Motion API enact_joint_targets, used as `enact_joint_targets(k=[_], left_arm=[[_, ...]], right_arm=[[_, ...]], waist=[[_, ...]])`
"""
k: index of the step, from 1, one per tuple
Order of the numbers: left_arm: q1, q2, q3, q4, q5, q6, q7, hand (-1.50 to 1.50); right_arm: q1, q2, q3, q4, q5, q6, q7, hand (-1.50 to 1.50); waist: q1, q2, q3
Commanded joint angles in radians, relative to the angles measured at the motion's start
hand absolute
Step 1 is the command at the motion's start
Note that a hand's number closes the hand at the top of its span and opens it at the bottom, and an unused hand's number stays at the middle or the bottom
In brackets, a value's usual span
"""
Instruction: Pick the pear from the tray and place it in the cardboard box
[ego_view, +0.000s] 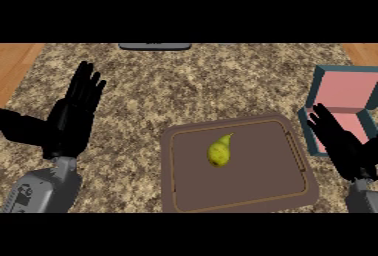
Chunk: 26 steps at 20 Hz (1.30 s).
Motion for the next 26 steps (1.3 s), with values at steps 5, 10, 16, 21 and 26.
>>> enact_joint_targets(k=[5,10,16,21,26], left_arm=[[-0.014,0.208,-0.072,-0.016,-0.166,-0.167,-0.076,0.0],[0.053,0.267,-0.091,0.045,-0.175,-0.3,-0.208,0.0],[0.065,0.227,-0.094,0.116,-0.217,-0.3,-0.3,0.0],[0.051,0.218,-0.101,0.131,-0.229,-0.34,-0.3,0.0],[0.02,0.214,-0.099,0.144,-0.228,-0.35,-0.297,0.0]], right_arm=[[-0.133,-0.088,-0.188,-0.192,0.06,-0.324,0.106,-1.5],[-0.03,-0.19,-0.053,-0.351,0.284,-0.411,0.359,-1.5],[0.074,-0.198,0.153,-0.542,0.5,-0.363,0.327,-1.5],[-0.044,-0.284,0.179,-0.51,0.487,-0.194,0.479,-1.5],[-0.22,-0.3,0.352,-0.526,0.468,-0.004,0.745,-1.5]], waist=[[-0.038,0.011,0.0],[-0.028,0.02,0.001],[-0.013,0.024,0.003],[0.002,0.027,0.004],[0.032,0.03,0.002]])
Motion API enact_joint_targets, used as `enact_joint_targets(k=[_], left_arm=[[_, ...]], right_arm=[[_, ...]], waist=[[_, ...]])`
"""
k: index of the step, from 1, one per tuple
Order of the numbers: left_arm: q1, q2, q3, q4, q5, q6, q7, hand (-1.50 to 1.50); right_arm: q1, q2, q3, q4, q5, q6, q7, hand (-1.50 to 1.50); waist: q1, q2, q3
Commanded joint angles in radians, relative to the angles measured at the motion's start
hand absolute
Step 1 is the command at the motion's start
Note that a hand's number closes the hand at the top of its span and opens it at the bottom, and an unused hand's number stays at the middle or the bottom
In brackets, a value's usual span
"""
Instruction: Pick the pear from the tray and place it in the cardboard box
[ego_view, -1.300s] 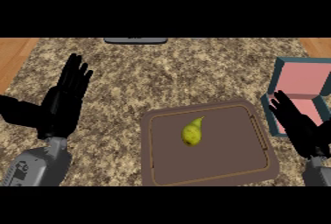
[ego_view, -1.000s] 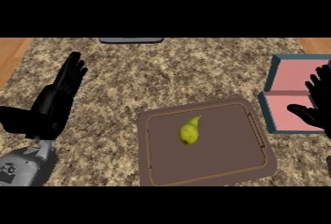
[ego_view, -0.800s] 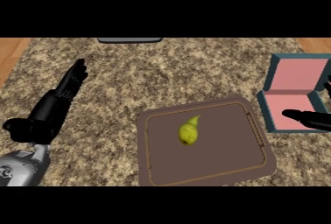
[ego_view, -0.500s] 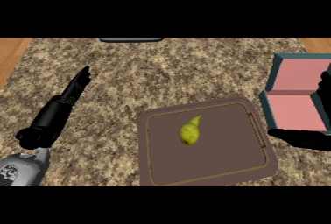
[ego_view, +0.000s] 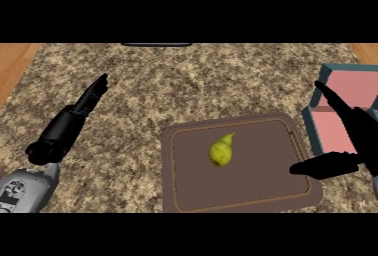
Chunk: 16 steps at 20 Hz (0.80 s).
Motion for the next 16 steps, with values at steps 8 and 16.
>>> enact_joint_targets(k=[8,16], left_arm=[[0.005,-0.005,0.037,0.016,0.003,-0.043,-0.028,0.0],[-0.001,-0.066,0.002,0.022,-0.06,-0.004,0.012,0.0]], right_arm=[[-0.4,0.127,0.219,0.121,-0.077,0.295,0.457,-1.5],[-0.514,0.246,0.261,0.244,-0.151,0.3,0.599,-1.5]], waist=[[0.015,0.0,0.001],[-0.003,-0.004,0.002]])
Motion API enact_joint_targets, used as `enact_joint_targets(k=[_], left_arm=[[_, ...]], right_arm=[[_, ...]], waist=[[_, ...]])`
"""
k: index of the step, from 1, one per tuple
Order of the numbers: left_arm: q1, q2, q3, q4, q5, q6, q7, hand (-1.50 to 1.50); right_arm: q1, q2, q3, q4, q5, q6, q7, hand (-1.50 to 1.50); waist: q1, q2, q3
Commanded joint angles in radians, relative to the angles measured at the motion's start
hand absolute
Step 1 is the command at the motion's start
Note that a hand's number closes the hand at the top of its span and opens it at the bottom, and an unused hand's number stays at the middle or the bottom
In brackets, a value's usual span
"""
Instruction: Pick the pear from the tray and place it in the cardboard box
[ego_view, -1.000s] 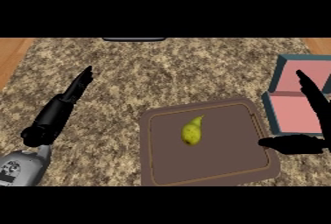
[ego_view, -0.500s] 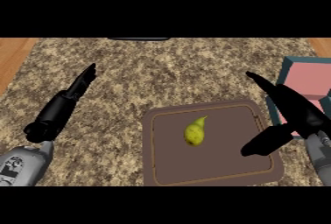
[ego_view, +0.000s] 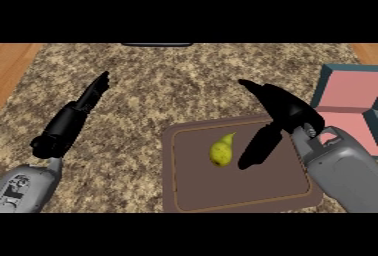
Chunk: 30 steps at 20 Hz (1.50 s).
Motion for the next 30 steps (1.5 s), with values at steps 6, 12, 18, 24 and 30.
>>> enact_joint_targets(k=[6,12,18,24,30], left_arm=[[0.007,-0.025,0.012,0.003,-0.019,-0.012,0.009,0.0],[0.023,-0.039,0.01,-0.079,-0.037,0.009,0.075,0.0],[0.068,-0.044,0.025,-0.033,-0.067,-0.018,-0.032,0.0],[0.04,-0.064,0.047,-0.046,-0.066,-0.021,0.012,0.0],[0.12,-0.057,0.059,-0.124,-0.069,-0.049,0.024,0.0]], right_arm=[[-0.064,0.121,0.066,0.084,-0.017,0.007,0.225,-1.5],[-0.068,0.105,0.099,0.157,0.057,0.001,0.187,-1.5],[-0.088,0.204,0.133,0.231,0.125,-0.018,0.187,-1.5],[-0.067,0.207,0.128,0.319,0.151,0.012,0.13,-1.5],[-0.029,0.242,0.121,0.354,0.205,-0.001,0.084,-1.5]], waist=[[-0.012,-0.003,0.001],[-0.013,-0.005,0.002],[-0.012,-0.002,0.001],[-0.012,-0.003,0.002],[-0.007,-0.003,0.002]])
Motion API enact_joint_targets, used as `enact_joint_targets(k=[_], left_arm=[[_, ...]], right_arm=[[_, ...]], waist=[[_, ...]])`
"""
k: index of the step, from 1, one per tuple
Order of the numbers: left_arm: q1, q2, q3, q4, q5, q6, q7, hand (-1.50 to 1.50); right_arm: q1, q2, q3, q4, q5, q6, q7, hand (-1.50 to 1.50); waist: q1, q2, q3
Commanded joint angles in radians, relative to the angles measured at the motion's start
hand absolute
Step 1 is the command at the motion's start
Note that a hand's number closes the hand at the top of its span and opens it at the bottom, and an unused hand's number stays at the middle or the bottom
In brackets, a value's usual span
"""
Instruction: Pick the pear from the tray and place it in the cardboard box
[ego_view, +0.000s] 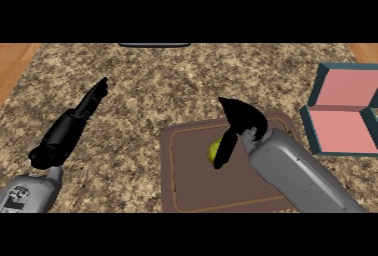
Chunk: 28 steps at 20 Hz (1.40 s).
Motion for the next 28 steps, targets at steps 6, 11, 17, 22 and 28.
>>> enact_joint_targets(k=[6,11,17,22,28], left_arm=[[-0.068,-0.001,0.064,0.01,0.0,-0.057,0.066,0.0],[-0.013,-0.013,0.073,-0.011,-0.012,-0.072,0.012,0.0],[-0.001,-0.027,0.097,-0.042,-0.034,-0.079,0.034,0.0],[0.035,-0.081,0.063,-0.026,-0.095,-0.077,-0.015,0.0],[-0.03,-0.099,0.081,0.044,-0.099,-0.099,-0.001,0.0]], right_arm=[[0.059,0.096,-0.015,0.06,0.101,0.014,0.032,-1.5],[0.031,0.09,-0.068,0.108,0.109,0.084,0.053,-1.5],[0.076,0.089,-0.104,0.19,0.181,0.078,-0.062,-1.5],[0.181,0.172,-0.076,0.166,0.248,0.038,-0.104,-1.5],[0.134,0.142,-0.073,0.226,0.38,0.005,-0.297,1.5]], waist=[[-0.001,0.002,0.0],[0.002,0.001,0.0],[0.003,0.002,0.0],[0.0,0.001,0.0],[-0.001,0.003,0.0]])
